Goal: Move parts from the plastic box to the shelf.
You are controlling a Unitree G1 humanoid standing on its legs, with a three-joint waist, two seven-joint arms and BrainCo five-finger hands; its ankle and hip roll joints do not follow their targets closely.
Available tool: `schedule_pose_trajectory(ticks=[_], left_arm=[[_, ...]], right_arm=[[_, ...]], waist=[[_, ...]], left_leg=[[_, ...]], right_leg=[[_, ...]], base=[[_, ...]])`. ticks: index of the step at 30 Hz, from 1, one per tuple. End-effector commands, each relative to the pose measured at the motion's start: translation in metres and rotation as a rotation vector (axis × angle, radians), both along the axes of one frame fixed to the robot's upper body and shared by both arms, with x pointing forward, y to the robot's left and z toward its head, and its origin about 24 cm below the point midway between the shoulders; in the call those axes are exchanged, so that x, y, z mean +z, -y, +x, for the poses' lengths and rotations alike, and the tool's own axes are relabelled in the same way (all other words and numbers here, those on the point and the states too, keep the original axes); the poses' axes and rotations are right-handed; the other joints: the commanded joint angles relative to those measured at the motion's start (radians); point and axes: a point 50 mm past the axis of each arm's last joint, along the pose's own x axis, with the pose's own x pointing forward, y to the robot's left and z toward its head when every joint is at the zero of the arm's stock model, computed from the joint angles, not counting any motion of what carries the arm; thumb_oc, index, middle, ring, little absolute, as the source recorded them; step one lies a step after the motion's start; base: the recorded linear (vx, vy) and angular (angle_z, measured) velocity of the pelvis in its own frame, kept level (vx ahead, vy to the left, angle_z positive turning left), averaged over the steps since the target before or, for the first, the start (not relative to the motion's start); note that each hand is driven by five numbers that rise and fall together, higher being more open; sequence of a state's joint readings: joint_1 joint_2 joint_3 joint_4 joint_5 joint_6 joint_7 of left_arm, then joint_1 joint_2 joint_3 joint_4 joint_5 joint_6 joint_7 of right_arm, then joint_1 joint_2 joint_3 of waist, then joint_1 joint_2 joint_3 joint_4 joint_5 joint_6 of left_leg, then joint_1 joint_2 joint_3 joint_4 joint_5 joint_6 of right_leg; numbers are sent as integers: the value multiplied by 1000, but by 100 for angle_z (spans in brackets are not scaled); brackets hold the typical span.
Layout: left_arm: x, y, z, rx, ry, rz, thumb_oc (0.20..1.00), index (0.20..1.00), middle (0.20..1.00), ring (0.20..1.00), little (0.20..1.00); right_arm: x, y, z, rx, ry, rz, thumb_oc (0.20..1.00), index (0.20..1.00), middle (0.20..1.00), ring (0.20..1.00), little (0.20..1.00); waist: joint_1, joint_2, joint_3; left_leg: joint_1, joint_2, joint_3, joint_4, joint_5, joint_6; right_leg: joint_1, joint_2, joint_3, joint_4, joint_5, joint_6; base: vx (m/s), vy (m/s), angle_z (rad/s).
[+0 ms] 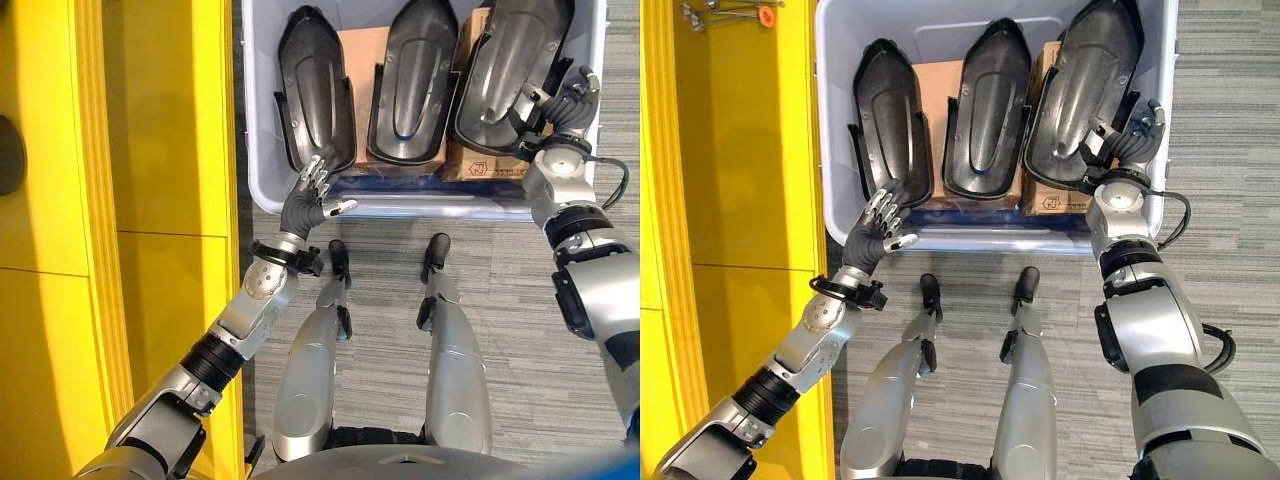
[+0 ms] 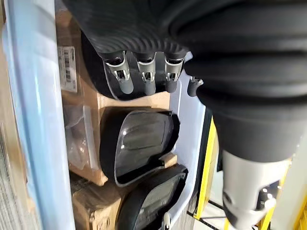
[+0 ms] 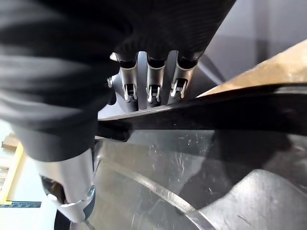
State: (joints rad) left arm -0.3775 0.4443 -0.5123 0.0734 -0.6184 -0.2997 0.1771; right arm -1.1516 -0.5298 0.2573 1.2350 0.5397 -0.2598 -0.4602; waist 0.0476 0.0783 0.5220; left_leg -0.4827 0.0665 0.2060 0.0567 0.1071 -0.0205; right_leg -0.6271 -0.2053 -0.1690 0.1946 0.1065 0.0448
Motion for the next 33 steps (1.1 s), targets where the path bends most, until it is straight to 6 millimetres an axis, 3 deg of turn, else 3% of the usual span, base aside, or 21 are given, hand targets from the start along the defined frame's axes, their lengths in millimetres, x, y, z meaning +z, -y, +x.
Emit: schedule_pose_trajectory(ticks=[1, 4, 5, 6, 17, 27, 33], left_arm=[[25, 8, -14, -75, 126, -62, 1000, 1000, 1000, 1000, 1000], [26, 10, -13, -85, 130, -60, 1000, 1000, 1000, 1000, 1000], [26, 11, -13, -87, 129, -59, 1000, 1000, 1000, 1000, 1000], [26, 10, -14, -90, 129, -60, 1000, 1000, 1000, 1000, 1000], [21, 8, -15, -108, 106, -54, 1000, 1000, 1000, 1000, 1000], [10, 1, -18, -133, 56, -19, 1000, 1000, 1000, 1000, 1000], [4, -3, -20, -130, 34, -12, 1000, 1000, 1000, 1000, 1000]], right_arm=[[-18, 23, -8, -62, -104, 25, 1000, 1000, 1000, 1000, 1000], [-34, 27, -10, -50, -171, 53, 1000, 1000, 1000, 1000, 1000], [-38, 26, -10, -42, -181, 62, 702, 702, 702, 702, 702], [-43, 27, -11, -37, -200, 64, 213, 213, 213, 213, 213], [-47, 35, -16, -36, -201, 39, 200, 200, 200, 200, 200], [-30, 49, -20, -58, -166, -9, 200, 200, 200, 200, 200], [-21, 40, -16, -18, -111, -22, 200, 200, 200, 200, 200]], waist=[[2, 35, -22], [10, 41, -17], [11, 41, -18], [12, 42, -19], [8, 34, -38], [8, -1, -71], [9, -16, -89]], left_leg=[[-37, 87, -80, 102, -73, -66], [-42, 85, -87, 104, -71, -64], [-40, 84, -86, 103, -71, -63], [-38, 84, -88, 103, -72, -63], [-6, 84, -92, 94, -68, -68], [64, 90, -101, 62, -55, -73], [91, 94, -104, 55, -53, -75]], right_leg=[[-7, -88, 25, 89, -33, 113], [-9, -88, 21, 94, -35, 112], [-7, -87, 21, 93, -36, 111], [-5, -89, 18, 93, -36, 111], [33, -87, 11, 79, -33, 111], [128, -83, -14, 29, -17, 113], [160, -76, -19, 22, -19, 111]], base=[[-28, -6, 4], [-27, -7, 4], [-19, -2, 5], [-19, 1, 4], [-5, 5, 2], [-8, -2, 5], [-1, 0, 1]])
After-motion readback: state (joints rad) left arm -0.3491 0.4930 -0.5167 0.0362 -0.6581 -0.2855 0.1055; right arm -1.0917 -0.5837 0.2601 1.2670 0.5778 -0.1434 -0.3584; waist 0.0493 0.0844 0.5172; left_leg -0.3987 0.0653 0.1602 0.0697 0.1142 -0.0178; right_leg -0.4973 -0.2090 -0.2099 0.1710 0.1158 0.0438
